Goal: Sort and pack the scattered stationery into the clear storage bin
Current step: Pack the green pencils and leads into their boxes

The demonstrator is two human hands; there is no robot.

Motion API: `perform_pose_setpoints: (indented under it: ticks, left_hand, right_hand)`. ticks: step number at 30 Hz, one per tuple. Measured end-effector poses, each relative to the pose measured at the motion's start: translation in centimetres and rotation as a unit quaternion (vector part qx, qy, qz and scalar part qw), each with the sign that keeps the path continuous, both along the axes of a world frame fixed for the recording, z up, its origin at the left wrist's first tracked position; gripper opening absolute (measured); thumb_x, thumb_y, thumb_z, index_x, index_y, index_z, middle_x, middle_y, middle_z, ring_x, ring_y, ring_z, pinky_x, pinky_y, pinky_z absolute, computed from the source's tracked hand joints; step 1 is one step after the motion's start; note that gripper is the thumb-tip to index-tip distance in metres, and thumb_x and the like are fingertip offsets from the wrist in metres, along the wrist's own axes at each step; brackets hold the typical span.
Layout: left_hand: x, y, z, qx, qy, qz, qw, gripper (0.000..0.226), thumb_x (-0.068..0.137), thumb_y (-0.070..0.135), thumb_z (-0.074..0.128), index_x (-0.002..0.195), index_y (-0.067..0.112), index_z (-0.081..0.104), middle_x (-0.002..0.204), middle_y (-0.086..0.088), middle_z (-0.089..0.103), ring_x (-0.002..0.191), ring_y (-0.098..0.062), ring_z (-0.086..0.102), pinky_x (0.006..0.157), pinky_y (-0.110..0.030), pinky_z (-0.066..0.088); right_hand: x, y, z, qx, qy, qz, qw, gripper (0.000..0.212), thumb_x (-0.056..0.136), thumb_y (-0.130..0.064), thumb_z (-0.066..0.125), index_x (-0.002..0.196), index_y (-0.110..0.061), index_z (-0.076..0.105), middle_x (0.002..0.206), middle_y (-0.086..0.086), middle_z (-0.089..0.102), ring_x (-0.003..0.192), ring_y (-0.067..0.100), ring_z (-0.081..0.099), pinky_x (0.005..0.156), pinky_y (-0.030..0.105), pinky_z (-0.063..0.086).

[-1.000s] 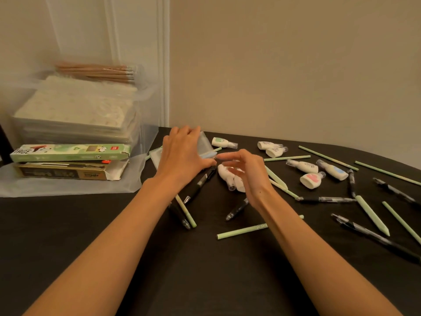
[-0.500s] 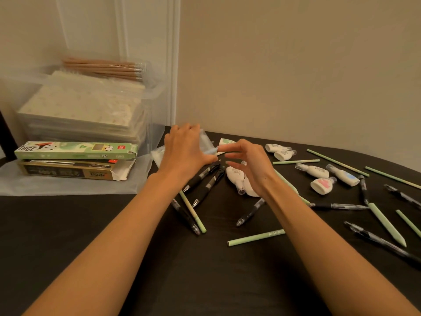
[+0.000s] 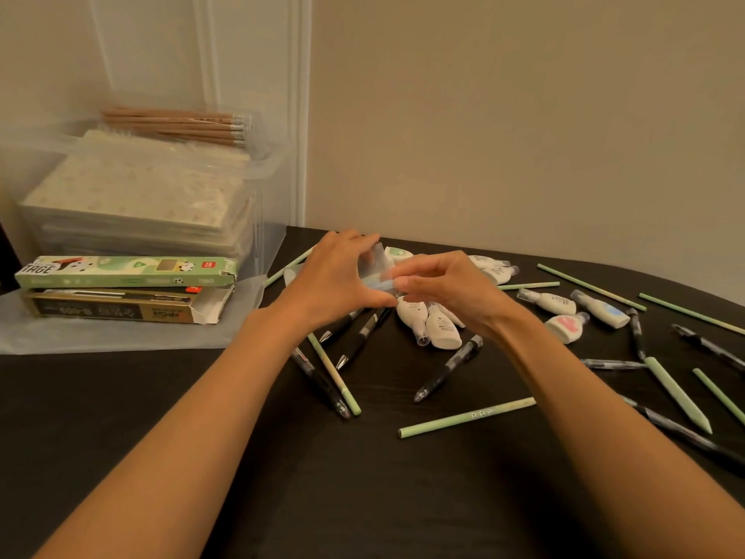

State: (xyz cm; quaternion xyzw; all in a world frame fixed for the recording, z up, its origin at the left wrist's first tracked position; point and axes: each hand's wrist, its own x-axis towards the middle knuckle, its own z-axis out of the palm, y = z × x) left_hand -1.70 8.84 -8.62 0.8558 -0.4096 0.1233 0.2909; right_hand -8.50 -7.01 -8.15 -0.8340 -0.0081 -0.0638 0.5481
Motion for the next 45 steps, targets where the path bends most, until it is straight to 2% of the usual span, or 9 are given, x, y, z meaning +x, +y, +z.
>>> perform_pose_setpoints:
  ticks: [4,10,14,25,29,32,36,38,45]
  left_hand:
    - [-0.2,0.0,-0.1,0.003,0.008,0.0,1.0,0.07,0.069,0.041,0.077,0.125,0.009,0.052,0.109,-0.003,0.056,0.099,-0.016,0.047,0.083,-0.025,0.036]
    - [-0.4,-0.4,-0.4,0.008,0.037,0.005,0.999,0.072,0.071,0.04,0.076,0.131,0.011,0.048,0.116,-0.004,0.055,0.106,-0.018,0.05,0.091,-0.031,0.042]
    - [-0.7,-0.7,-0.2,0.001,0.037,0.009,0.999,0.068,0.072,0.04,0.075,0.128,0.01,0.05,0.113,-0.005,0.056,0.103,-0.018,0.05,0.09,-0.032,0.044]
    - [-1.0,-0.9,0.7,-0.014,0.014,-0.049,0.999,0.049,0.071,0.039,0.076,0.112,0.016,0.059,0.093,0.006,0.053,0.09,-0.013,0.049,0.08,-0.027,0.041]
    - [-1.4,-1.2,0.8,0.011,-0.006,-0.051,0.999,0.068,0.078,0.034,0.071,0.136,0.014,0.042,0.118,0.0,0.051,0.112,-0.017,0.041,0.095,-0.029,0.033]
    - [-1.7,-1.3,0.7,0.051,-0.038,-0.058,0.996,0.071,0.08,0.031,0.069,0.14,0.013,0.036,0.123,-0.001,0.049,0.113,-0.015,0.037,0.093,-0.023,0.028]
    - [-1.9,-1.5,0.4,0.09,-0.042,-0.069,0.993,0.076,0.082,0.031,0.067,0.144,0.014,0.029,0.13,0.0,0.045,0.119,-0.015,0.034,0.097,-0.024,0.027]
    - [-1.7,-1.6,0.3,0.089,-0.038,-0.067,0.993,0.076,0.082,0.032,0.067,0.145,0.014,0.027,0.133,0.0,0.043,0.12,-0.015,0.034,0.098,-0.024,0.027]
    - [-1.1,-1.0,0.3,0.027,-0.012,-0.037,0.999,0.071,0.078,0.036,0.071,0.138,0.015,0.04,0.118,0.0,0.051,0.108,-0.013,0.041,0.091,-0.025,0.034]
  right_hand:
    - [-0.3,0.4,-0.8,0.013,-0.054,-0.026,0.998,0.018,0.082,-0.001,0.065,0.093,-0.013,0.07,0.105,-0.001,0.064,0.088,0.005,0.063,0.075,0.016,0.053]
    - [0.2,1.1,-2.2,-0.013,-0.157,-0.147,0.976,0.016,0.082,-0.003,0.066,0.077,-0.018,0.071,0.101,-0.011,0.06,0.102,0.011,0.059,0.092,0.036,0.051]
    - [0.3,2.0,-2.8,0.012,-0.186,-0.198,0.962,0.021,0.081,-0.004,0.068,0.069,-0.021,0.068,0.099,-0.016,0.054,0.108,0.012,0.056,0.092,0.03,0.049]
    - [-0.5,0.6,-0.7,0.014,-0.151,-0.081,0.985,0.021,0.08,0.005,0.064,0.086,-0.014,0.071,0.101,-0.012,0.059,0.095,-0.001,0.057,0.075,0.013,0.051]
    - [-0.6,0.0,-1.4,0.073,-0.12,-0.075,0.987,0.02,0.082,0.005,0.061,0.086,-0.012,0.071,0.119,-0.004,0.06,0.111,0.009,0.056,0.092,0.031,0.05]
    - [-0.5,-0.1,-2.4,0.107,-0.056,-0.075,0.99,0.021,0.084,0.002,0.061,0.088,-0.015,0.072,0.142,-0.001,0.045,0.127,0.013,0.047,0.099,0.038,0.046]
    - [-1.2,-0.1,-2.7,0.14,-0.029,-0.043,0.989,0.015,0.084,-0.002,0.061,0.087,-0.013,0.071,0.105,0.001,0.07,0.095,0.014,0.067,0.076,0.024,0.055]
    - [-1.3,-0.1,-2.7,0.135,-0.044,-0.043,0.989,0.015,0.083,-0.003,0.062,0.083,-0.015,0.071,0.084,-0.002,0.073,0.084,0.012,0.069,0.076,0.023,0.055]
    - [-0.7,-0.7,-2.6,0.085,-0.058,-0.025,0.994,0.018,0.086,0.001,0.059,0.101,-0.001,0.069,0.109,0.004,0.065,0.1,0.015,0.063,0.084,0.027,0.054]
